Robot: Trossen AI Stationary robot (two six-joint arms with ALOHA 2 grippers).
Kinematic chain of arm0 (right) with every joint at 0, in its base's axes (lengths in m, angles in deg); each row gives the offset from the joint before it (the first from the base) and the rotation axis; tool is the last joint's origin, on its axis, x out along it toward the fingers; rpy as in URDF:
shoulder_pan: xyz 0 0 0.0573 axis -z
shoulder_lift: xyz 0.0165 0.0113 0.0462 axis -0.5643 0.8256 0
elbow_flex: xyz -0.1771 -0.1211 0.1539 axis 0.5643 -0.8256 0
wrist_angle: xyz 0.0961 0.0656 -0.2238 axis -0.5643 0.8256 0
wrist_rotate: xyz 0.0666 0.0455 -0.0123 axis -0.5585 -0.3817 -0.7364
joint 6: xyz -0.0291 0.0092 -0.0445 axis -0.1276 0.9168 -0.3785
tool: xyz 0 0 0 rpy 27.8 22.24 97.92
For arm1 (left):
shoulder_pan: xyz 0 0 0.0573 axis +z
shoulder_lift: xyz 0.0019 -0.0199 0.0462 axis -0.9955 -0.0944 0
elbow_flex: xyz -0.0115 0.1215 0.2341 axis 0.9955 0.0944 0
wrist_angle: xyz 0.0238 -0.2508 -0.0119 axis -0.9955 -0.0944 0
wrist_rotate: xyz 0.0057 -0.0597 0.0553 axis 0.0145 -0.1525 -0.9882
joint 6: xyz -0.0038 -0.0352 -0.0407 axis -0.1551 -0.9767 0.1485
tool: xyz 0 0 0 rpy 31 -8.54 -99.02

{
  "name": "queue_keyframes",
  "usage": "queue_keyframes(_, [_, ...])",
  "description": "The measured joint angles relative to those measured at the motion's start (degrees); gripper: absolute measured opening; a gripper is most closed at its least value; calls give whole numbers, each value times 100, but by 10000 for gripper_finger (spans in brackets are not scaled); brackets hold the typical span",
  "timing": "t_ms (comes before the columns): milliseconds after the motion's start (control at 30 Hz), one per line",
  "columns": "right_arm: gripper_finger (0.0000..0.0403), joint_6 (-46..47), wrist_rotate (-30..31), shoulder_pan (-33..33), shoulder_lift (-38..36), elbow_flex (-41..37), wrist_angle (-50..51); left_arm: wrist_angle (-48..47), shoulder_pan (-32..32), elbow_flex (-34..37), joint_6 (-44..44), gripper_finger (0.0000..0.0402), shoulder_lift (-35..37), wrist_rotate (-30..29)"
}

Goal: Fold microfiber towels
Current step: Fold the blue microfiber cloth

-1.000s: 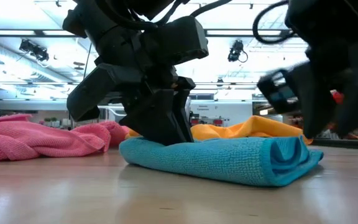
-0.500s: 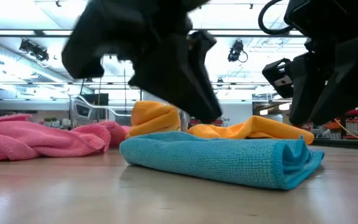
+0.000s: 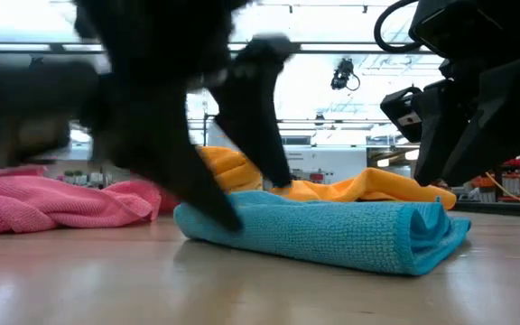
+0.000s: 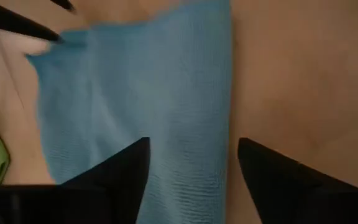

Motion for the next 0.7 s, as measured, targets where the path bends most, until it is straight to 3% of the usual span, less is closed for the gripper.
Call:
queue_keyframes(267, [104,-2,0,0,0,2,-5,229,-176,-8,553,251,-263,-1105])
queue_keyframes(700, [104,-4,2,2,0,4,-51,313,-41,-23,679,196,-501,-1406])
